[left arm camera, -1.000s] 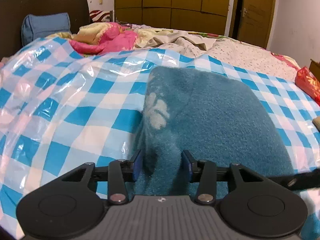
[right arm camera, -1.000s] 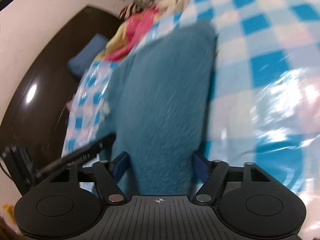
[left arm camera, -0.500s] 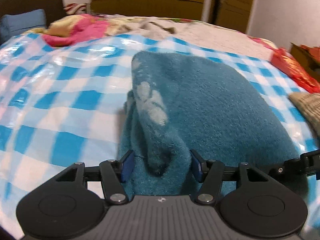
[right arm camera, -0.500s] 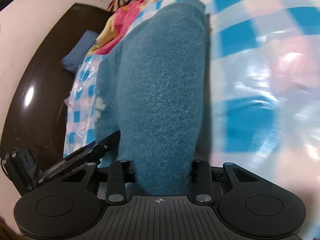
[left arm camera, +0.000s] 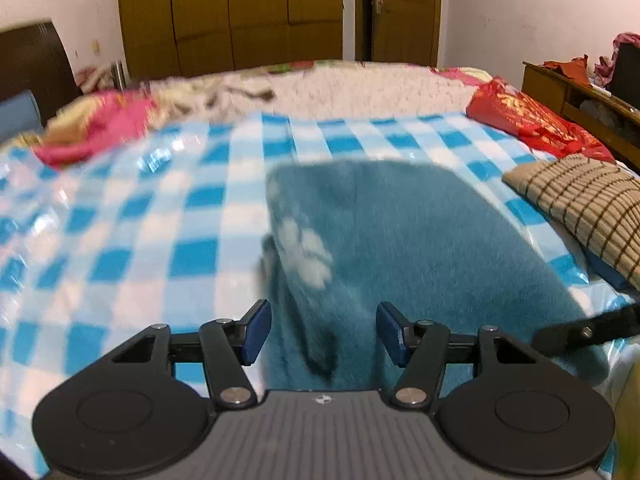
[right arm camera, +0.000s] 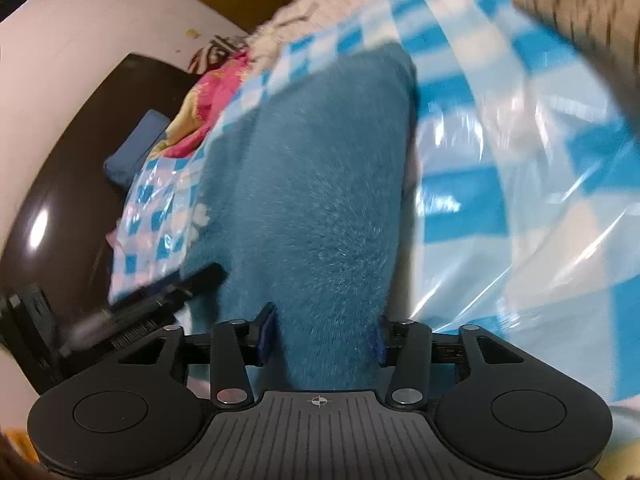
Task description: Fold small clothes
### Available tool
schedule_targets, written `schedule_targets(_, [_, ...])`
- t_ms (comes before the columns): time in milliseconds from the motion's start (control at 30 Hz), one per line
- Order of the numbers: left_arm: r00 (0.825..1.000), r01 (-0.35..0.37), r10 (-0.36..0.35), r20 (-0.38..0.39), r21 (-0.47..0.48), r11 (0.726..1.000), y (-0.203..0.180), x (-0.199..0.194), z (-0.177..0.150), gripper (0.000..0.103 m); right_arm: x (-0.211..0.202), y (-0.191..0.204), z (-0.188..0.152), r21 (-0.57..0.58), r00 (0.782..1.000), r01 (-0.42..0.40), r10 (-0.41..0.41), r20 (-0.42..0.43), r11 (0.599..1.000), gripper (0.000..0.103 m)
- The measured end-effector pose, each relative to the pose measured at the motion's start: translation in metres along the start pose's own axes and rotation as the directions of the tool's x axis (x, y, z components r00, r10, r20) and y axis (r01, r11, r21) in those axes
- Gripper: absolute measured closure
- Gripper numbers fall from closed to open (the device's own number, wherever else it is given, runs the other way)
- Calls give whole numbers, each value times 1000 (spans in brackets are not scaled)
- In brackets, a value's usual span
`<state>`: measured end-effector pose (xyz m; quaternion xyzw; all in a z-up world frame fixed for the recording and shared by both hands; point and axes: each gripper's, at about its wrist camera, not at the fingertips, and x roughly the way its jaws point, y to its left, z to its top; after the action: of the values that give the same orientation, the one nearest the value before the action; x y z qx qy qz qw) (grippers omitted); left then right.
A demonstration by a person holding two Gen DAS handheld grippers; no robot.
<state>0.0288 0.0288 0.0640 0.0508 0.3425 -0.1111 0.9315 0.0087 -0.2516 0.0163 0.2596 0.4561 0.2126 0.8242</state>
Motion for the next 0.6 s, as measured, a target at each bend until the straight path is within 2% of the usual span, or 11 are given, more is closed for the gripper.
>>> schedule_targets(133, [995, -29, 27, 94, 22, 999, -5, -14, 26, 35, -21, 6, 0, -61, 995, 52, -47, 83, 997, 56])
schedule_targets(233, [991, -34, 26, 135, 53, 998, -15, -4, 45, 35, -35, 12, 11, -82, 984, 58, -43, 171, 995, 56])
schedule_targets(300, [992, -29, 23, 127, 52, 998, -19, 16, 55, 35, -34, 16, 27, -105, 977, 47, -24, 213, 993, 56])
schedule_targets(367, [995, -14, 13, 100, 12, 1000, -15, 36, 62, 35, -20, 23, 49, -119, 961, 101, -66, 270, 988, 56])
schedule_targets(433, [995, -32, 32, 96, -6, 999, -13, 49, 64, 36, -3, 21, 70, -114, 951, 124, -86, 297, 986, 59])
schedule_targets(467, [994, -46, 46, 95, -5, 999, -11, 55, 64, 36, 6, 20, 79, -106, 952, 118, -82, 295, 987, 62])
schedule_targets(500, [994, -58, 59, 91, -5, 998, -9, 61, 64, 36, 18, 19, 90, -90, 952, 113, -82, 293, 989, 68])
schedule_targets(600, [993, -106, 106, 42, -9, 994, 1, 85, 60, 36, 50, 16, 114, -78, 951, 146, -118, 286, 986, 71])
